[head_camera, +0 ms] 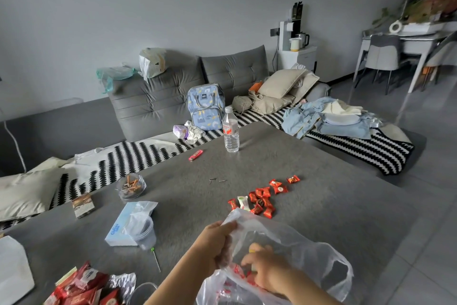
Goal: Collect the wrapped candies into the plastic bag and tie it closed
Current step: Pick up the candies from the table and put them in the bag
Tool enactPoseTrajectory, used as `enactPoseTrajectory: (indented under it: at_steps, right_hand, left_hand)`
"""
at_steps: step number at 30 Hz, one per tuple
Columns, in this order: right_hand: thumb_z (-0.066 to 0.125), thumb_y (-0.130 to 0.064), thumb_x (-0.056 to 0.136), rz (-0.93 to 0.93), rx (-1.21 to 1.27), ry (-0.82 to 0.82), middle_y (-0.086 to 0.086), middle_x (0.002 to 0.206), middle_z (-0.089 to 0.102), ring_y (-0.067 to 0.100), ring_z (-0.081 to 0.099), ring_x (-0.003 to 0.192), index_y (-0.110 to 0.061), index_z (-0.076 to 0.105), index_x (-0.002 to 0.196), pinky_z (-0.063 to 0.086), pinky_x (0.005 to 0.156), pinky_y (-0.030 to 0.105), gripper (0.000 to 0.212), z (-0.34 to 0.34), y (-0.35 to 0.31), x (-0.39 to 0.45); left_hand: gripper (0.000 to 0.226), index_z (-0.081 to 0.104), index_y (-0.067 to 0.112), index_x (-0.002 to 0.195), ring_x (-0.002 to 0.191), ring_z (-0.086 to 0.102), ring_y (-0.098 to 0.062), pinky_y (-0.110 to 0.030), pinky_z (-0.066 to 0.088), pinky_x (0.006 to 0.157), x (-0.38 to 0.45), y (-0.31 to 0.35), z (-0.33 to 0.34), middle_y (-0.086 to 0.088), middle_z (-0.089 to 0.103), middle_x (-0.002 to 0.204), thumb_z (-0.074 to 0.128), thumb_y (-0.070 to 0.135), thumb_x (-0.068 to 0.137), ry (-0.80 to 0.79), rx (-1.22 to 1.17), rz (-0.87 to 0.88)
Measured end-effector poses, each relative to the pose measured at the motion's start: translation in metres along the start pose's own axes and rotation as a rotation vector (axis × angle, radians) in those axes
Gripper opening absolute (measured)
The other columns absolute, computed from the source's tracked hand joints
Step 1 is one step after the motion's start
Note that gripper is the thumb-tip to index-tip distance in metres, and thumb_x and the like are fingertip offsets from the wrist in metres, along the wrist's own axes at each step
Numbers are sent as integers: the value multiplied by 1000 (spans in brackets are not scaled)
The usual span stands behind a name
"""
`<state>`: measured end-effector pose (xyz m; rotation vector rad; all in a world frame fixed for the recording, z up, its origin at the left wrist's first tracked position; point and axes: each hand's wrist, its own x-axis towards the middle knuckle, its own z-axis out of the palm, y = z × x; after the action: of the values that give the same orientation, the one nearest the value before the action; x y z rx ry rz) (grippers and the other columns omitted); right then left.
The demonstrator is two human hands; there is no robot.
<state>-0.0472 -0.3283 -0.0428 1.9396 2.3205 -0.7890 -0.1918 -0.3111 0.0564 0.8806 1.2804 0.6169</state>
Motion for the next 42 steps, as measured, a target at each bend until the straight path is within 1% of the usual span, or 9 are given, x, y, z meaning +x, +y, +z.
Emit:
enactPoseTrajectory:
  at_steps: [8, 13, 16, 22, 24, 27, 32, 37, 42]
  right_hand:
    - [76, -25, 75, -61, 310, -117, -3, 101, 58, 16, 58, 91, -23, 67, 105, 45, 78, 29, 32, -110, 6, -24]
    - [77, -16, 72, -36, 405, 147, 1, 81, 65, 12, 57, 74, -13, 70, 92, 44, 68, 25, 22, -161, 30, 3]
    - [75, -22, 72, 91, 225, 282, -2, 93, 62, 14, 56, 83, -18, 64, 102, 43, 74, 25, 32, -165, 58, 38]
    - [67, -43, 64, 201, -18, 178, 5, 122, 54, 27, 55, 109, -31, 54, 116, 47, 89, 33, 56, -120, 76, 112]
    - [63, -51, 65, 154, 8, 121, 8, 134, 44, 30, 48, 120, -32, 46, 128, 43, 98, 37, 67, -98, 69, 136]
    - [55, -48, 77, 90, 1, 29, 8, 158, 3, 39, 13, 141, -47, 26, 140, 20, 113, 54, 70, -69, 53, 169]
    - [43, -49, 90, 111, -20, -110, -3, 154, -29, 42, -24, 140, -65, 2, 134, 1, 107, 71, 62, -51, 45, 199]
    - [30, -68, 87, 122, -180, 7, -5, 160, -9, 37, -6, 144, -65, 6, 134, 4, 108, 68, 53, -34, 46, 202]
    - [39, -55, 86, 46, -234, 388, -5, 132, 45, 23, 42, 122, -44, 43, 123, 39, 91, 47, 39, -23, 44, 187]
  left_hand:
    - [17, 60, 13, 79, 26, 23, -9, -10, 22, 36, 6, 10, 2, 4, 29, 39, 54, 23, 91, 17, 23, 0]
    - [16, 54, 13, 77, 23, 22, -9, -9, 21, 37, 21, 18, -4, 4, 28, 38, 58, 23, 88, 82, 9, -16]
    - [17, 55, 14, 73, 26, 22, -9, -8, 20, 37, 32, 20, -13, 4, 29, 40, 61, 23, 86, 71, 32, -39]
    - [21, 58, 15, 65, 33, 25, -9, -11, 20, 38, 47, 19, -28, 4, 33, 46, 62, 20, 84, 6, 39, -54]
    - [19, 59, 16, 63, 36, 28, -10, -16, 20, 40, 52, 20, -30, 4, 35, 47, 65, 22, 80, -6, 53, -51]
    - [10, 62, 17, 68, 40, 30, -12, -20, 21, 44, 59, 19, -32, 3, 38, 48, 66, 24, 73, -6, 68, -41]
    - [17, 62, 17, 59, 40, 26, -12, -20, 15, 46, 73, 18, -37, 5, 36, 48, 65, 19, 77, 21, 17, -34]
    - [14, 60, 18, 60, 41, 26, -11, -17, 16, 46, 72, 19, -34, 3, 35, 52, 69, 24, 52, 78, -71, -39]
    - [18, 54, 16, 65, 26, 27, -8, -7, 20, 38, 74, 16, -36, 5, 35, 38, 60, 10, 81, 70, -89, -48]
